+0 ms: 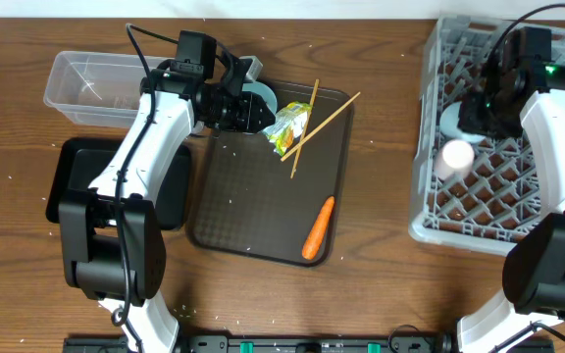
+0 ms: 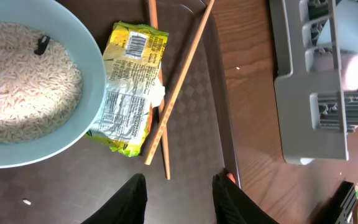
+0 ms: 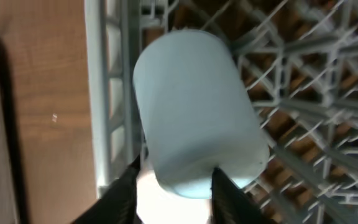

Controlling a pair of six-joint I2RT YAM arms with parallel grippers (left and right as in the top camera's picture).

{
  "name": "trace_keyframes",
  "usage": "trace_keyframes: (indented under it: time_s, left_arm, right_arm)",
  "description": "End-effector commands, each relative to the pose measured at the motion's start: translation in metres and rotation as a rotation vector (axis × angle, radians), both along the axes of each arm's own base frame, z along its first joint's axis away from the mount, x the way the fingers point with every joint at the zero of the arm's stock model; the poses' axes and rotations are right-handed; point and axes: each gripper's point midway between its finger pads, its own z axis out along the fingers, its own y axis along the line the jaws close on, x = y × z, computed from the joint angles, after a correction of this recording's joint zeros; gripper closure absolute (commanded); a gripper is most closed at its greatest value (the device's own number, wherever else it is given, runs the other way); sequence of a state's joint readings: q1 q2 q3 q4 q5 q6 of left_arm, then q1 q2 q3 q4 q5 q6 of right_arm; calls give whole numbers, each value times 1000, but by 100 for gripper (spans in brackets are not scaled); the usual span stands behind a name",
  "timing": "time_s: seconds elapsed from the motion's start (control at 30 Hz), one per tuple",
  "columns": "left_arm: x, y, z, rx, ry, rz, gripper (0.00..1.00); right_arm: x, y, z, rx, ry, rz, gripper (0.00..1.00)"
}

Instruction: Sort waste into correct bins and load items into the dishwasher rack

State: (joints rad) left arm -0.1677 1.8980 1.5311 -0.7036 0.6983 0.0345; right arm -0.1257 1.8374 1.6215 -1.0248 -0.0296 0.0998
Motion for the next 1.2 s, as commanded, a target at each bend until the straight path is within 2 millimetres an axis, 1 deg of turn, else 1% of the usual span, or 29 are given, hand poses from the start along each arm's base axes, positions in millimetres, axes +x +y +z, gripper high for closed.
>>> trace_keyframes:
  time_s: [0.0, 0.27, 0.33, 0.4, 0.43, 0.5, 0.6, 0.77, 0.83, 1.0, 1.17]
  left_arm:
    - [-2, 1, -2, 14, -6, -8, 64]
    - [-2, 1, -2, 14, -5, -8, 64]
    - [-2, 1, -2, 14, -5, -8, 64]
    - [-3, 1, -1, 14, -5, -8, 64]
    - [-3, 1, -2, 14, -5, -9, 64]
    - [-4, -2, -2, 14, -5, -14, 64]
    - [-6, -6, -3, 19, -5, -24, 64]
    - [-6, -7, -9, 89, -18, -21, 64]
    - [-6, -9, -11, 103, -21, -24, 63]
    - [-8, -13, -11, 103, -22, -34, 64]
    - [-8, -13, -11, 103, -21, -34, 63]
  right_arm:
    - [10, -4, 0, -32, -35, -5, 61]
    - [42, -6, 15, -41, -178, -3, 49]
    - [51, -4, 20, -31, -220, 11, 48]
    - [54, 0, 22, -13, -237, 28, 47]
    - [54, 3, 22, 4, -238, 35, 46]
    - [52, 11, 20, 41, -229, 53, 41]
    - [46, 23, 18, 97, -205, 78, 36]
    - [34, 45, 15, 202, -159, 122, 31]
    - [30, 53, 14, 233, -141, 135, 30]
    - [22, 58, 11, 248, -108, 141, 30]
    - [22, 52, 10, 220, -104, 129, 30]
